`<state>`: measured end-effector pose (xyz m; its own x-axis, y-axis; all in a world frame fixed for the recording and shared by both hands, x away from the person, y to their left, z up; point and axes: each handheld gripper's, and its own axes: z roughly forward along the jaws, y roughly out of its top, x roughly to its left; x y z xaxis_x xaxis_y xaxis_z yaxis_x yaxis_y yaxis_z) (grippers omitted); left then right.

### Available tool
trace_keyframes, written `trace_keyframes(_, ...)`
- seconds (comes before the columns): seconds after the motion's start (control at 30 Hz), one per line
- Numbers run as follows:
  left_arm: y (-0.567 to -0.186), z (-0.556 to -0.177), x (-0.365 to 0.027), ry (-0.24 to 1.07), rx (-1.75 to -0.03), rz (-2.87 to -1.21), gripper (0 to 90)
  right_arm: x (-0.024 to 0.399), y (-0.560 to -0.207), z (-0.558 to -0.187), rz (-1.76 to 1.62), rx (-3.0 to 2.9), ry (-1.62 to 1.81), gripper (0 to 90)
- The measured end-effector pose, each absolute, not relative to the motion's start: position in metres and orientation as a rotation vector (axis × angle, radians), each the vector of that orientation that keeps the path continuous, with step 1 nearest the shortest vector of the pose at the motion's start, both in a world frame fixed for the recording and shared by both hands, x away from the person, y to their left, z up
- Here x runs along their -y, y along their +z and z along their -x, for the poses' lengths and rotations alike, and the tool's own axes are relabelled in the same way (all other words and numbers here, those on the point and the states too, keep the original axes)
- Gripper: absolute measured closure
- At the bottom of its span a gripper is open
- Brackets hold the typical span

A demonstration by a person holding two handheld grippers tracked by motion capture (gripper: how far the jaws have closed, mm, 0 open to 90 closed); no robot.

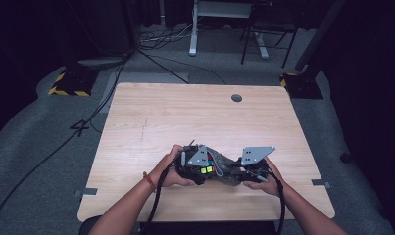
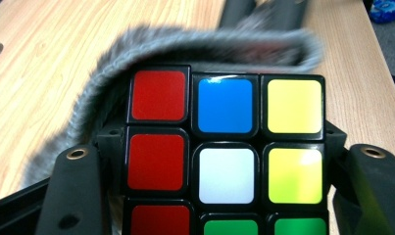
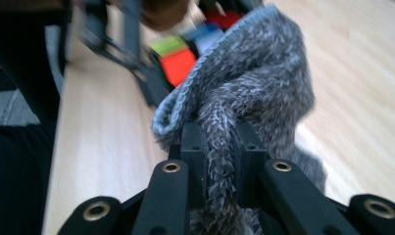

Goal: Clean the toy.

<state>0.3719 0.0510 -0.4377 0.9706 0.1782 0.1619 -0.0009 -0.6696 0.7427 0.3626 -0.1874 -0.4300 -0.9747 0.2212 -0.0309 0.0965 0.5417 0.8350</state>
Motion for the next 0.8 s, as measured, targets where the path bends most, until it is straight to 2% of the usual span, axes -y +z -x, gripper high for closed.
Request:
trace_keyframes(0.27, -0.441, -0.362, -0.041, 0.257, -0.058, -2.323, 33.9, 0.181, -0.415, -0.357, -0.264, -2.53, 1.501, 79.3)
trace_keyframes(0.47, -0.433, -0.362, -0.047, 0.224, -0.06, -2.268, 33.9, 0.185, -0.424, -0.369, -0.363, -2.542, 1.374, 79.5)
trace_keyframes(0.57, -0.427, -0.364, -0.052, 0.251, -0.064, -2.251, 33.9, 0.189, -0.433, -0.375, -0.411, -2.593, 1.375, 79.5)
trace_keyframes(0.8, -0.419, -0.368, -0.064, 0.243, -0.095, -2.193, 33.9, 0.19, -0.432, -0.366, -0.359, -2.662, 1.423, 79.5)
